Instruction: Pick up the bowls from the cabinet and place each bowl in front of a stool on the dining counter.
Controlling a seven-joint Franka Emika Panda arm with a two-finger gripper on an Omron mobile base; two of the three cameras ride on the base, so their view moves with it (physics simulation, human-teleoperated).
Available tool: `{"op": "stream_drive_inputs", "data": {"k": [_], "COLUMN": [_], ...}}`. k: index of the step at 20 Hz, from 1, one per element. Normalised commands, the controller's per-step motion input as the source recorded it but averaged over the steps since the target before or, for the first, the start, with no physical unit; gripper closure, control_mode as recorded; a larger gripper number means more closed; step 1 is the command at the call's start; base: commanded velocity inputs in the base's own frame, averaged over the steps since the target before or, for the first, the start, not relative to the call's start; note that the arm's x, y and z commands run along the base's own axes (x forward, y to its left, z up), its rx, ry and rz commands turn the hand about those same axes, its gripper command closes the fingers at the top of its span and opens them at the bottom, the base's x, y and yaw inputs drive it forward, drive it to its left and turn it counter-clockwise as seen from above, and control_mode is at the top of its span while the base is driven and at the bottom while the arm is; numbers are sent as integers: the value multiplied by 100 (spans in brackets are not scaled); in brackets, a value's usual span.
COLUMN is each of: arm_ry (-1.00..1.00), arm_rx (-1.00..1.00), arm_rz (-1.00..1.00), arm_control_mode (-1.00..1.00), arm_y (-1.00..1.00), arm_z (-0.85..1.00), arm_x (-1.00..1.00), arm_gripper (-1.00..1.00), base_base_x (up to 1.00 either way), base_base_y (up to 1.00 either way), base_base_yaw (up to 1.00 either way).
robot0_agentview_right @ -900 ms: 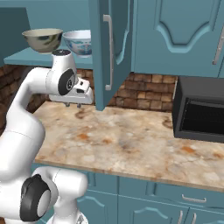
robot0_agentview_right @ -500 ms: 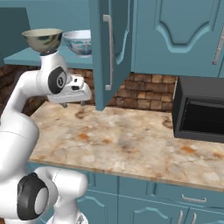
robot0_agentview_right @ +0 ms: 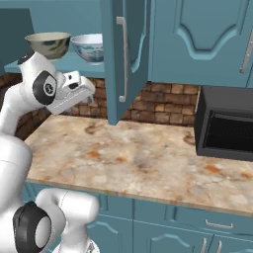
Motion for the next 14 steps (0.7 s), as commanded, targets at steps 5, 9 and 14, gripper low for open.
{"op": "stream_drive_inputs", "data": {"k": [5,9,14], "arm_ry": [-4,-11,-14], "arm_rx": [-11,-20,-15], "arm_rz": [35,41,42], "arm_control_mode": [-100,-100,-100], "arm_y": [0,0,0], "arm_z": [51,42,35], "arm_x": [0,-11,-10], "arm_gripper": [-100,-100,-100], "base_base_x": [0,0,0], "base_base_y": [0,0,0], "base_base_yaw": [0,0,0]}}
